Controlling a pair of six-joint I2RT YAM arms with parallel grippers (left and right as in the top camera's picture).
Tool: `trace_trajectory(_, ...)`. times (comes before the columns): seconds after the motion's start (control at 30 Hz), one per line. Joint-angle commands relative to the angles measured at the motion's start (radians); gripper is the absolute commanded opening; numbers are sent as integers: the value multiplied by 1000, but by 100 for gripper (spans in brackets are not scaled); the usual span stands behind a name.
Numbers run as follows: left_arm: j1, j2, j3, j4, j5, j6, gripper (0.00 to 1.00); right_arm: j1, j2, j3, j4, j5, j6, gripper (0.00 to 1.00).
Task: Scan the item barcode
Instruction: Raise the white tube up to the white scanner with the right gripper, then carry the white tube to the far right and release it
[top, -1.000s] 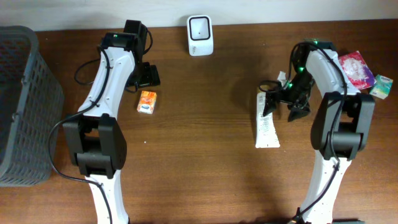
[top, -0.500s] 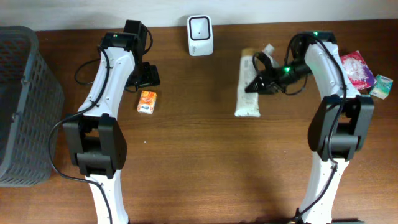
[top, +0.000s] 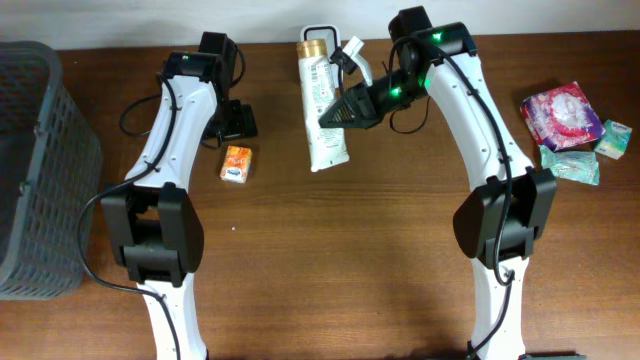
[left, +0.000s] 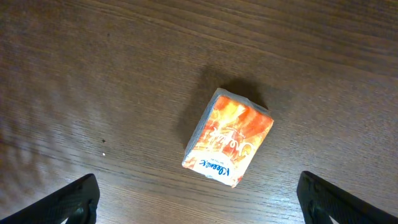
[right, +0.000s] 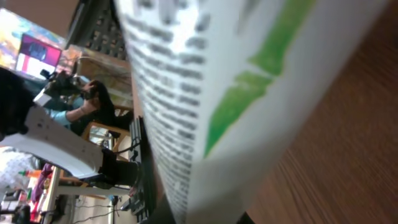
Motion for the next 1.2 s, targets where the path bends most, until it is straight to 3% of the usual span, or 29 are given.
trace_trajectory(0.0, -4, -3, 13, -1, -11, 0, 99, 0, -55, 32, 19, 227, 222, 4)
trace_trajectory(0.13, -4, -3, 13, -1, -11, 1, 99, 46, -49, 7, -34, 1118, 787, 4)
trace_trajectory(0.2, -4, -3, 13, -1, -11, 1, 99, 70, -40, -76, -84, 1418, 995, 4)
trace_trajectory(0.27, -4, -3, 13, -1, -11, 0, 99, 77, -39, -236, -63, 1561, 1070, 4)
trace_trajectory(0.43, -4, -3, 13, -1, -11, 1, 99, 77, -36, -516, 103, 1590, 1069, 9)
trace_trajectory(0.53, -4, -3, 13, -1, -11, 1, 99, 79, -35, -527, 126, 1482, 1052, 24)
trace_trajectory(0.63, -4, -3, 13, -1, -11, 0, 99, 91, -35, -527, 159, 1349, 1031, 27)
trace_trajectory(0.67, -4, -3, 13, -1, -11, 0, 99, 118, -35, -525, 171, 1333, 1030, 50)
trace_trajectory(0.7, -4, -3, 13, -1, -11, 0, 99, 138, -35, -523, 171, 1333, 1030, 59)
trace_trajectory(0.73, -4, -3, 13, -1, -11, 1, 99, 163, -35, -521, 171, 1320, 1013, 62)
trace_trajectory(0.8, -4, -3, 13, -1, -11, 0, 99, 224, -36, -437, 128, 1284, 962, 84)
trace_trajectory(0.9, -4, -3, 13, -1, -11, 0, 99, 217, -37, -136, -31, 1331, 963, 99)
trace_trajectory(0.93, -4, -3, 13, -1, -11, 0, 99, 186, -37, -93, -60, 1344, 963, 99)
trace_trajectory(1.0, -4, -3, 13, -1, -11, 1, 99, 59, -32, -94, -109, 1325, 957, 71)
trace_trajectory(1.03, -4, -3, 13, -1, -11, 1, 99, 4, -30, -120, -109, 1260, 902, 66)
trace_trajectory(1.17, -4, -3, 13, -2, -11, 0, 99, -115, -30, -332, 11, 1168, 846, 62)
